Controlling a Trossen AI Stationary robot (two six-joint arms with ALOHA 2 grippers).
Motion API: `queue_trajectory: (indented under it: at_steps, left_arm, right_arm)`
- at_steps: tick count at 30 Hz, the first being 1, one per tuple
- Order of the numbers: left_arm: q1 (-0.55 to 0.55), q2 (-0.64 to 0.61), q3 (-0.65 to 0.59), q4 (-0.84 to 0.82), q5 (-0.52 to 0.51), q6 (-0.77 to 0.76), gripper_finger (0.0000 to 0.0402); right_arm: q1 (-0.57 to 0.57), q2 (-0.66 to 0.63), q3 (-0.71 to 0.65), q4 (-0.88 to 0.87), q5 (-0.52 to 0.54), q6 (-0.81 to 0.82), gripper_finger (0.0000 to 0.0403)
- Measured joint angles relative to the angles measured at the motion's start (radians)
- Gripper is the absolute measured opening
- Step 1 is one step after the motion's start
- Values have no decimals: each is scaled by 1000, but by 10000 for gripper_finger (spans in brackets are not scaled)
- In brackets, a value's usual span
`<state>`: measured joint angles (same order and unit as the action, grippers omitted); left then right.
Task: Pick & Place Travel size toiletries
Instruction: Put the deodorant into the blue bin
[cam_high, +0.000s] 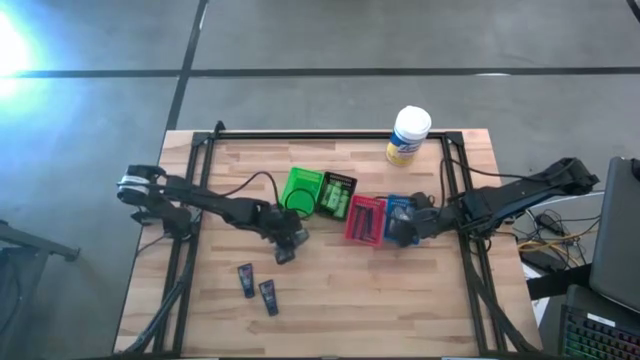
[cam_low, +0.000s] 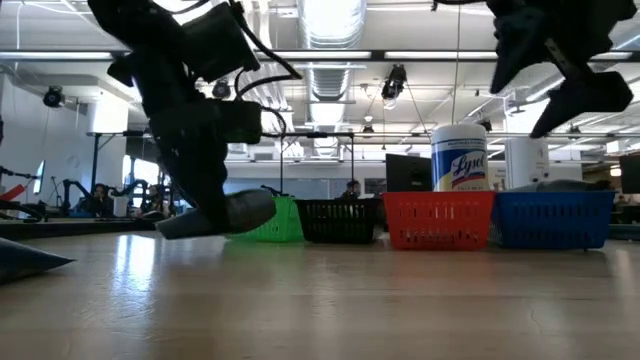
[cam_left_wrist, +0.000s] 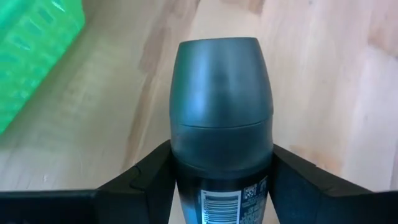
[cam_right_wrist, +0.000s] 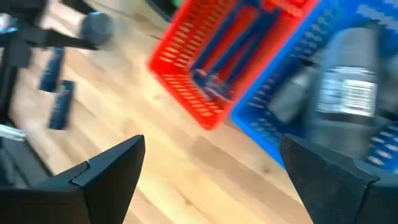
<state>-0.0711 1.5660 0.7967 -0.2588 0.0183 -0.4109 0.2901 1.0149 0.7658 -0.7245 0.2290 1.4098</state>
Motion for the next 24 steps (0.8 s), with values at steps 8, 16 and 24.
queue_trajectory:
  at_steps: [8,16,24]
  left_arm:
    - [-17,-48,72,9,-9,-5,209]
    - [-24,-23,243,60,-91,143,209]
    - [-29,78,402,59,-108,257,209]
  right_arm:
    - [0,79,0,179,-50,-34,368]
    - [-1,202,0,437,-71,-34,368]
    - [-10,249,0,602,-41,-22,368]
